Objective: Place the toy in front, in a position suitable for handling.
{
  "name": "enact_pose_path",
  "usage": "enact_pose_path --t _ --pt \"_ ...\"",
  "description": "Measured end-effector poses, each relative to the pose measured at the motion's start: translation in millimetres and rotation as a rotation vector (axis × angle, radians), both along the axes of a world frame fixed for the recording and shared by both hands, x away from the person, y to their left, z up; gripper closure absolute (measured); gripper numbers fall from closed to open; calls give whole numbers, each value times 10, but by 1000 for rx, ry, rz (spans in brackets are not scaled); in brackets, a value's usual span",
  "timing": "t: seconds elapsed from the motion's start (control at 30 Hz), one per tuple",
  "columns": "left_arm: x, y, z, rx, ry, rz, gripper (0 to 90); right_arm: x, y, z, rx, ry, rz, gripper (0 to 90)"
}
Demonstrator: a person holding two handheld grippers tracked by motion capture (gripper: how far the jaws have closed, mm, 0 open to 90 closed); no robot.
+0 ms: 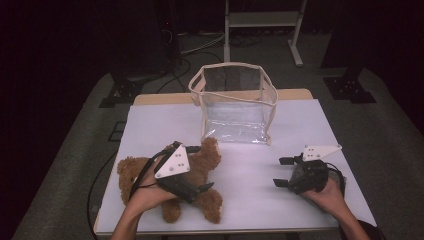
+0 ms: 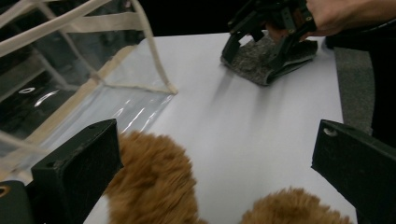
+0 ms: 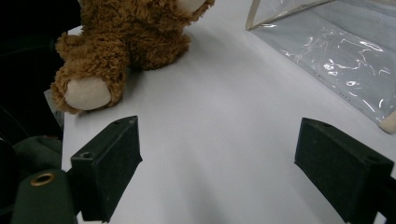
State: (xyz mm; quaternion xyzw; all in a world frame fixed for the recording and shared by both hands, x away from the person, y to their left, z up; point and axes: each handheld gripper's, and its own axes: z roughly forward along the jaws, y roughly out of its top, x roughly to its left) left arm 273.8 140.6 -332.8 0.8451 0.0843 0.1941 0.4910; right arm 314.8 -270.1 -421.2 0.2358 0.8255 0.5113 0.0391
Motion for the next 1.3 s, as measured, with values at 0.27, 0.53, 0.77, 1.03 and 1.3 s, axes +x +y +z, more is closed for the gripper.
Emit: enact_pose_path --t 0.27,0.53,0.77,1.03,1.3 --pt "-43 308 13 -1 -13 59 7 7 40 -1 -6 0 9 130" --pt "-110 585 -44 3 -18 106 7 13 52 1 -7 0 9 130" --pt "-190 886 -135 0 -15 175 6 6 70 14 -7 -5 6 130" --pt "-318 1181 -304 11 -6 219 61 4 115 28 -8 -9 12 130" --pt "-395 1388 -456 41 10 248 128 4 197 48 -11 -6 34 131"
